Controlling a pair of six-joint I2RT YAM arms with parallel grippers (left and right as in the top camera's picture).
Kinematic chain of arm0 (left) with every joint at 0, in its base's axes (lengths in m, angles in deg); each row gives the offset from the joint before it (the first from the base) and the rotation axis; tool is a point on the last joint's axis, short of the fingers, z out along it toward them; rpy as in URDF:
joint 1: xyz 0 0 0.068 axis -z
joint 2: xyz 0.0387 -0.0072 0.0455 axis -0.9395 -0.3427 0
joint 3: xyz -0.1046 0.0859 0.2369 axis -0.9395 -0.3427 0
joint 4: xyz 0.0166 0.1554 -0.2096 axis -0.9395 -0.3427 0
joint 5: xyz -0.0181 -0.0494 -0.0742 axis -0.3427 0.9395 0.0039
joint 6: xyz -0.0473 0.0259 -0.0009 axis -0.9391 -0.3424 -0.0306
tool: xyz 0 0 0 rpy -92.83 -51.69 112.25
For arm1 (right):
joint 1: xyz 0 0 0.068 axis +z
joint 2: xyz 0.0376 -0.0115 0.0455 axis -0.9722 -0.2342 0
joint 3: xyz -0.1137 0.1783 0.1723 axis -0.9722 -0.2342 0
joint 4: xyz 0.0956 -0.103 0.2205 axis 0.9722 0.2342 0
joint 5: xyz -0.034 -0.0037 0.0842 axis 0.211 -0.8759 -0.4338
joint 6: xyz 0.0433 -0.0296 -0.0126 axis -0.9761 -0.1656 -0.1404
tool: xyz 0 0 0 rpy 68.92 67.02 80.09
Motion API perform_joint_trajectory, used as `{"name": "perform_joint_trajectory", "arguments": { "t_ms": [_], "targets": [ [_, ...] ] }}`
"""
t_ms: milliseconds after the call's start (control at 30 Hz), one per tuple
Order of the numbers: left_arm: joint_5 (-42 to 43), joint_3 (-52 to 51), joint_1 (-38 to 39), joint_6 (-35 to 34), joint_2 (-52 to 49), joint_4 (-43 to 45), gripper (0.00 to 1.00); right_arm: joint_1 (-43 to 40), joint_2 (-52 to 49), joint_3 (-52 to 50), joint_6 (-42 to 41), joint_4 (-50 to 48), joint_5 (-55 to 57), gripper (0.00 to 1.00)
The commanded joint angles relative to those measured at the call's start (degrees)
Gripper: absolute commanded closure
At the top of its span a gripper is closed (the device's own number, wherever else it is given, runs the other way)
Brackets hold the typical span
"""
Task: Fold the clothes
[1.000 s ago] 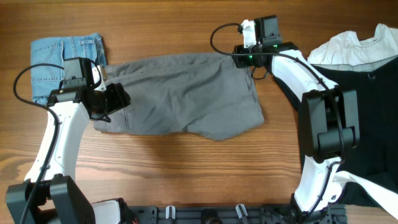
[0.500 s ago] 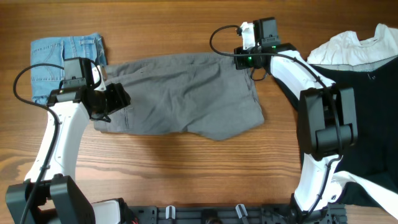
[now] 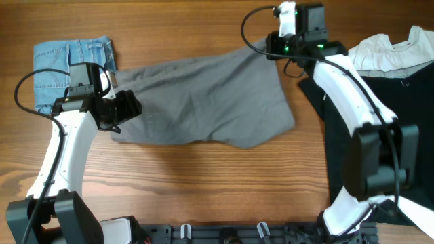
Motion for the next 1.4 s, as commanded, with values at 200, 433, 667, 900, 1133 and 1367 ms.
{"name": "perform_joint_trajectory", "arguments": {
  "t_ms": [200, 433, 667, 900, 1133, 1367],
  "targets": [
    [0.3, -0.4, 0.2, 0.9, -0.3, 0.7, 0.29, -0.3, -7.5, 0.1, -6.4, 0.7, 17.6, 0.96],
    [0.3, -0.4, 0.2, 0.9, -0.3, 0.7, 0.27, -0.7, -9.7, 0.2, -12.1, 2.7, 16.6, 0.96],
    [0.3, -0.4, 0.2, 0.9, -0.3, 0.7, 0.26, -0.6, -0.3, 0.3, -4.6, 2.6, 11.1, 0.96],
    [0.2, -0.4, 0.2, 0.9, -0.3, 1.1, 0.26, -0.7, 4.2, 0.3, -3.9, -2.8, 12.5, 0.96],
    [0.3, -0.4, 0.2, 0.9, -0.3, 1.1, 0.26, -0.8, -3.5, 0.2, -6.2, -0.9, 16.0, 0.69],
    [0.2, -0.4, 0.2, 1.0, -0.3, 1.9, 0.25, -1.0, -3.9, 0.3, -7.7, 5.3, 16.4, 0.45]
  ]
}}
